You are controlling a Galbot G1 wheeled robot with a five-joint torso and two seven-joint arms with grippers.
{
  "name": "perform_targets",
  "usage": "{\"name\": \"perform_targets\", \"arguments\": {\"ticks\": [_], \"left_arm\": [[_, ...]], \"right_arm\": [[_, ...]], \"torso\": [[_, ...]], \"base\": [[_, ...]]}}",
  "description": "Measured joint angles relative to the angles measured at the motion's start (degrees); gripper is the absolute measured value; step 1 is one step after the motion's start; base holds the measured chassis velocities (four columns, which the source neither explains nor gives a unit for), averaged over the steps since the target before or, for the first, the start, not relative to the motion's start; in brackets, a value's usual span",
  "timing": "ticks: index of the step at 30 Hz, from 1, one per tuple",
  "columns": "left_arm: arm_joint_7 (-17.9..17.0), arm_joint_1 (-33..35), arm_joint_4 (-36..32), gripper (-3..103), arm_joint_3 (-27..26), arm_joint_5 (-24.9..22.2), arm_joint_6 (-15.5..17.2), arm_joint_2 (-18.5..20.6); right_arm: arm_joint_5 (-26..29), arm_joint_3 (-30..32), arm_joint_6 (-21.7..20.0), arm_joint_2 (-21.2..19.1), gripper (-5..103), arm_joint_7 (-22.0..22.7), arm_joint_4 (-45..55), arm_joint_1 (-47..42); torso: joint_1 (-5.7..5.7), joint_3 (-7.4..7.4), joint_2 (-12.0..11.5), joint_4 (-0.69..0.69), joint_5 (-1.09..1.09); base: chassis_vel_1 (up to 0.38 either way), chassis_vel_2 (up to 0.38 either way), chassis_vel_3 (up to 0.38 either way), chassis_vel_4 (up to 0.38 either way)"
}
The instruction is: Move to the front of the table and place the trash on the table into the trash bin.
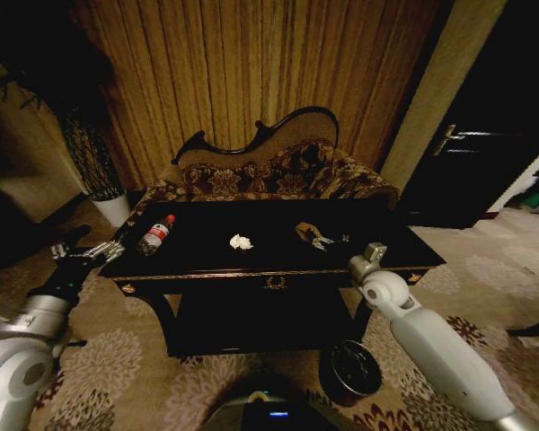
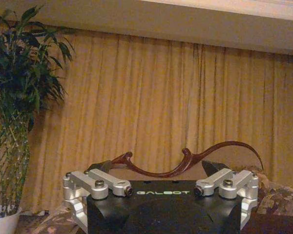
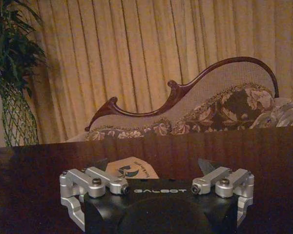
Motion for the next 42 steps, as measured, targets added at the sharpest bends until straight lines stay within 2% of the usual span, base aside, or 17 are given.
{"name": "perform_targets", "arguments": {"ticks": [13, 42], "left_arm": [[0.1, -0.2, 0.2, 100, 0.4, 0.0, -0.1, 0.0], [1.4, 0.0, -0.1, 100, 0.1, 0.0, -1.0, -0.6]], "right_arm": [[-5.0, -0.6, -0.1, 0.5, 100, -0.1, 0.9, -2.7], [-5.6, -1.4, 0.0, 0.5, 101, 0.0, -1.2, -0.6]], "torso": [[0.0, 0.0, 0.0, -0.01, 0.0], [0.0, 0.0, 0.0, 0.0, 0.0]], "base": [[0.0, 0.0, 0.0, 0.0], [0.0, 0.0, 0.0, 0.0]]}}
